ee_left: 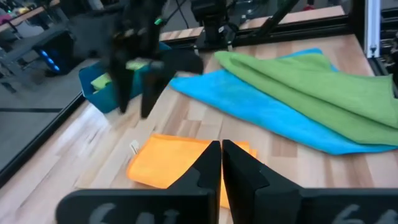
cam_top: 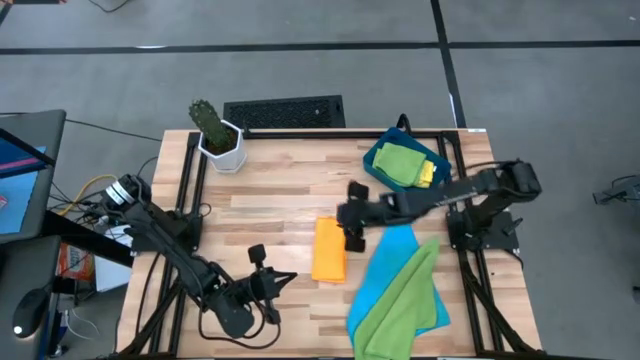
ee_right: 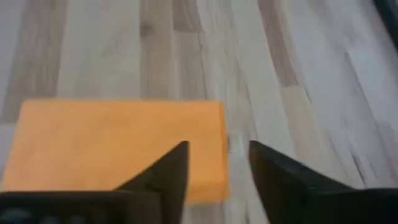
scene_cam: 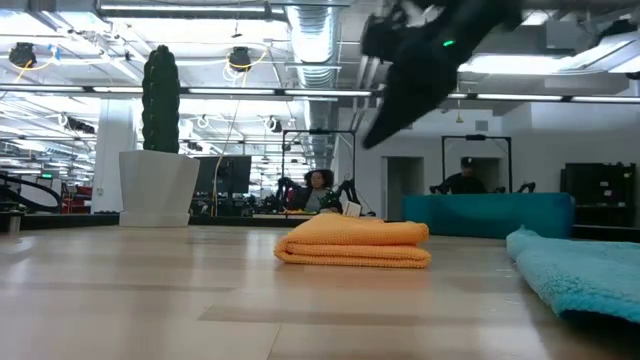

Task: Fold microfiber towels
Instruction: Fold the orange microfiber cloth, then put the orange microfiber cloth into the blue bin

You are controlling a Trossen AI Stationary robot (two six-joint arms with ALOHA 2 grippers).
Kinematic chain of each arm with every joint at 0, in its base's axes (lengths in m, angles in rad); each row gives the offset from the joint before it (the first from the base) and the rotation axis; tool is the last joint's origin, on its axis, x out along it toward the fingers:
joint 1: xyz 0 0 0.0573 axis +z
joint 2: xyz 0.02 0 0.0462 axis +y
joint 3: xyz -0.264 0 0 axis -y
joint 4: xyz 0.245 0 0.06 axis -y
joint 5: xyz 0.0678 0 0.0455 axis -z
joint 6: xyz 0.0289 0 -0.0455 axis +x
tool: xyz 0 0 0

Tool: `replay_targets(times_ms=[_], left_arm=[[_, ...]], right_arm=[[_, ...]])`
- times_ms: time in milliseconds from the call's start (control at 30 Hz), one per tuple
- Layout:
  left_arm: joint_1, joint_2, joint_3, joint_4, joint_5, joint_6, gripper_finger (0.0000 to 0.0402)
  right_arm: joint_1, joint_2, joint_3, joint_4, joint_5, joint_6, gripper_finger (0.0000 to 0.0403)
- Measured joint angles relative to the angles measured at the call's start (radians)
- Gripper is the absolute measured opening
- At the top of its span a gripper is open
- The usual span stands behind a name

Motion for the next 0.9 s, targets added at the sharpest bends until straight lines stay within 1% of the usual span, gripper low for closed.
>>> replay_targets(times_ms=[100, 167, 300, 433, 500, 533, 600, 667, 733, 800, 900], left_arm=[[-0.021, 0.000, 0.000, 0.002, -0.021, -0.017, 0.0024], [-0.034, 0.000, 0.000, -0.004, -0.031, -0.038, 0.0038], [-0.052, 0.000, 0.000, -0.035, -0.044, -0.082, 0.0065], [-0.057, 0.000, 0.000, -0.090, -0.046, -0.146, 0.0084], [-0.057, 0.000, 0.001, -0.115, -0.045, -0.179, 0.0090], [-0.057, -0.001, 0.001, -0.135, -0.044, -0.194, 0.0092], [-0.057, -0.001, 0.001, -0.161, -0.042, -0.220, 0.0095], [-0.057, -0.001, 0.001, -0.186, -0.042, -0.240, 0.0096], [-0.057, -0.001, 0.001, -0.197, -0.037, -0.249, 0.0096], [-0.057, -0.001, 0.001, -0.208, -0.032, -0.257, 0.0096], [-0.057, -0.001, 0.001, -0.210, -0.030, -0.260, 0.0096]], right_arm=[[-0.079, 0.061, 0.021, 0.015, -0.066, -0.048, 0.0256], [-0.121, 0.118, 0.047, 0.031, -0.103, -0.086, 0.0270], [-0.169, 0.226, 0.076, 0.045, -0.233, -0.131, 0.0274], [-0.188, 0.325, 0.104, 0.040, -0.270, -0.139, 0.0274], [-0.202, 0.362, 0.117, 0.037, -0.331, -0.129, 0.0274], [-0.205, 0.381, 0.124, 0.036, -0.344, -0.120, 0.0274], [-0.203, 0.402, 0.139, 0.001, -0.340, -0.106, 0.0267], [-0.193, 0.418, 0.146, -0.015, -0.328, -0.099, 0.0244], [-0.181, 0.420, 0.147, -0.022, -0.318, -0.095, 0.0205], [-0.168, 0.420, 0.147, -0.027, -0.311, -0.096, 0.0150], [-0.162, 0.416, 0.147, -0.031, -0.321, -0.086, 0.0053]])
